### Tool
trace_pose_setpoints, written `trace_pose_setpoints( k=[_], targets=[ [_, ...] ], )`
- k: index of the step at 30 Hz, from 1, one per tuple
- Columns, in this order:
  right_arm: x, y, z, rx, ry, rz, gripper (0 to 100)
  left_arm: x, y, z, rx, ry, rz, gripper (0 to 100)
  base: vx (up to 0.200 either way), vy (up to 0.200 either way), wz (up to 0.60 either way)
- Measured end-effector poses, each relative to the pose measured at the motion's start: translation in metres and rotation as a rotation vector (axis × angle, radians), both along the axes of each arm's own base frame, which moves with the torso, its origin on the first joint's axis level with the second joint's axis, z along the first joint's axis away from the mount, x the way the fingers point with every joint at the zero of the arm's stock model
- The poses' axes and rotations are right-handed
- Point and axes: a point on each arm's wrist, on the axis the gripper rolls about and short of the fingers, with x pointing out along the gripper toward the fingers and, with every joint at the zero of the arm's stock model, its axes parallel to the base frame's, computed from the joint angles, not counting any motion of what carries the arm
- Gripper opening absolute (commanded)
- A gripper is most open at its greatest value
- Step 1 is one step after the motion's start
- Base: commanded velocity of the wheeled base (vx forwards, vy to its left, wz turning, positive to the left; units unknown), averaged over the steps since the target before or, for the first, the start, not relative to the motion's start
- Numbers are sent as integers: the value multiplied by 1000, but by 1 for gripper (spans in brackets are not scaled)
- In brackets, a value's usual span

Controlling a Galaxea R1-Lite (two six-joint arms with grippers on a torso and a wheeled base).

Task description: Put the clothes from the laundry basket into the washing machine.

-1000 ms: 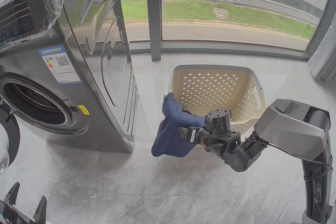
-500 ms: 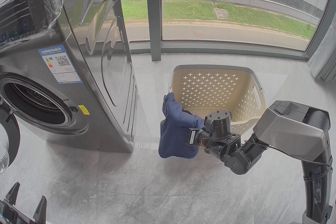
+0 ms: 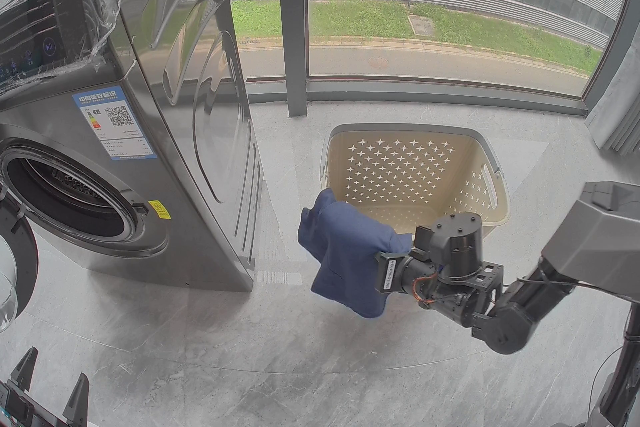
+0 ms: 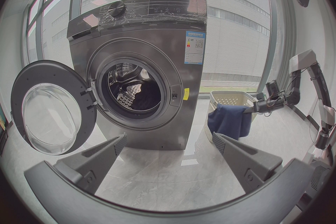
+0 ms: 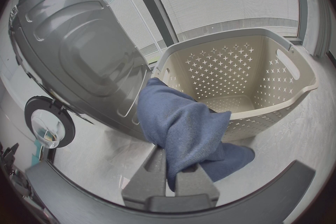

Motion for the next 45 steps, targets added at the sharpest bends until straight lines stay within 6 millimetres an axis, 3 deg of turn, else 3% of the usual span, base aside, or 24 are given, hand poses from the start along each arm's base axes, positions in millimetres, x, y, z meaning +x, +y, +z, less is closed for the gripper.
trace_pose_setpoints(
  k=[12, 20, 27, 45],
  targets=[
    [-94, -47, 64, 20, -90, 185, 0, 0, 0, 0, 0, 0, 1, 100, 0, 0, 0],
    [-134, -75, 100, 20, -256, 304, 0, 0, 0, 0, -7, 0, 1, 100, 0, 0, 0],
    [-148, -86, 110, 49, -305, 329, 0, 0, 0, 0, -9, 0, 0, 100, 0, 0, 0],
    [-155, -87, 111, 59, -314, 353, 0, 0, 0, 0, -7, 2, -1, 100, 0, 200, 0]
  ],
)
